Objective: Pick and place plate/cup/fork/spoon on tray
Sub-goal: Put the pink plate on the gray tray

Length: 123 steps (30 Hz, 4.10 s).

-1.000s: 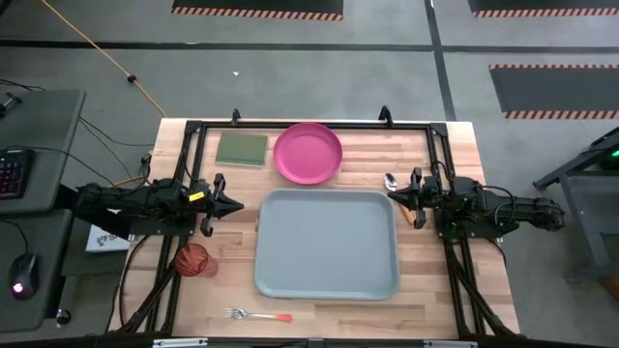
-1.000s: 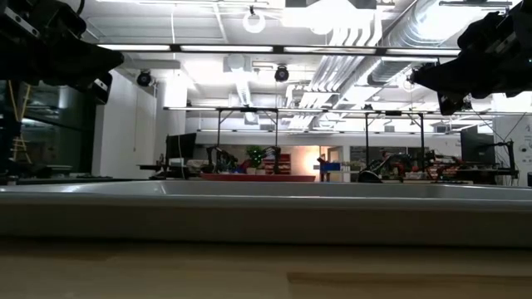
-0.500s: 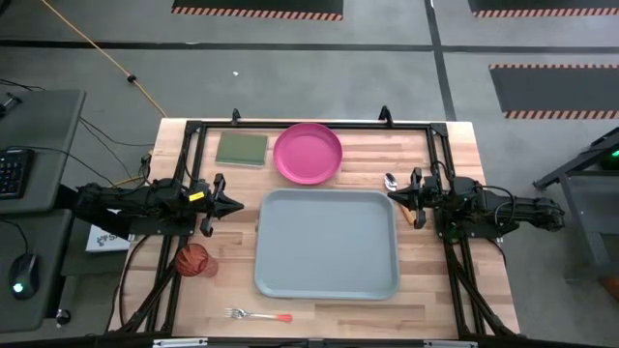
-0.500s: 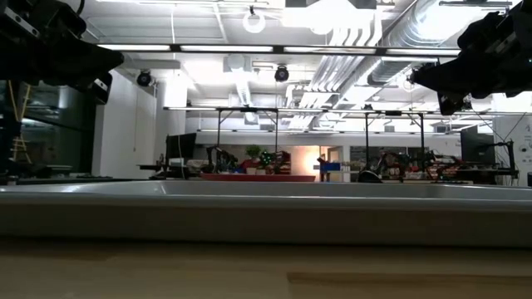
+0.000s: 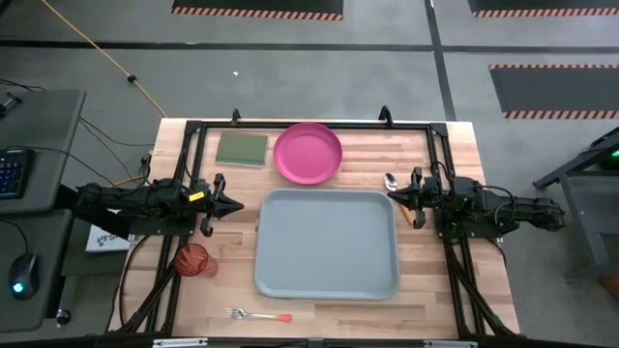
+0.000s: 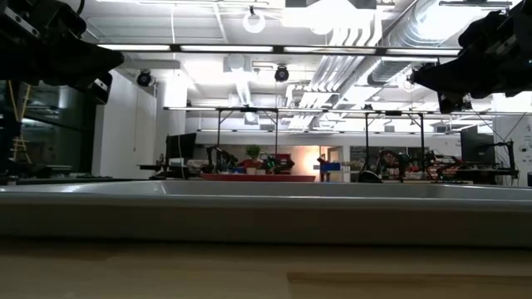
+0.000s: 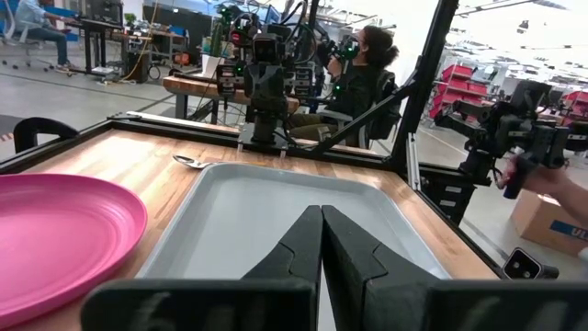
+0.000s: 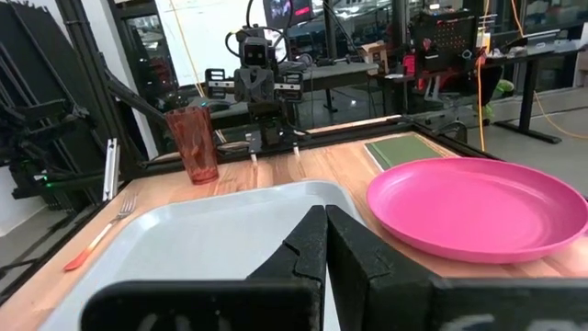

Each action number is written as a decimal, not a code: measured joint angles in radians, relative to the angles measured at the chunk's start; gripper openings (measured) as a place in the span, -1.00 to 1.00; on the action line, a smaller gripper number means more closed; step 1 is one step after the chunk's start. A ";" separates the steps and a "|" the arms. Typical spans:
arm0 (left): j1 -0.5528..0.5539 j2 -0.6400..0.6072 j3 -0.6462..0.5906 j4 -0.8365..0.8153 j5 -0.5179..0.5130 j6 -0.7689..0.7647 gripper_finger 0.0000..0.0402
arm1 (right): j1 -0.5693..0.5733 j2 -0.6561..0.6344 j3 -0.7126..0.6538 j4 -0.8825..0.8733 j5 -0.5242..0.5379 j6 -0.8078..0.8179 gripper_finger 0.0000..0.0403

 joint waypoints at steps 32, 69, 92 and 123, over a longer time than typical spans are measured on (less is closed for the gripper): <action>0.000 0.000 0.000 0.000 0.000 0.000 -1.00 | -0.189 0.884 0.345 0.295 0.423 0.343 0.03; 0.000 0.000 0.000 0.000 0.000 0.000 -1.00 | -0.374 1.853 0.988 -0.035 0.338 0.530 -0.07; 0.000 0.000 0.000 0.000 0.000 0.000 -1.00 | -0.422 1.735 0.988 -0.089 0.355 0.426 -0.98; 0.000 0.000 0.000 0.001 0.000 0.000 -1.00 | 0.182 1.238 0.600 -0.069 0.096 0.363 -1.00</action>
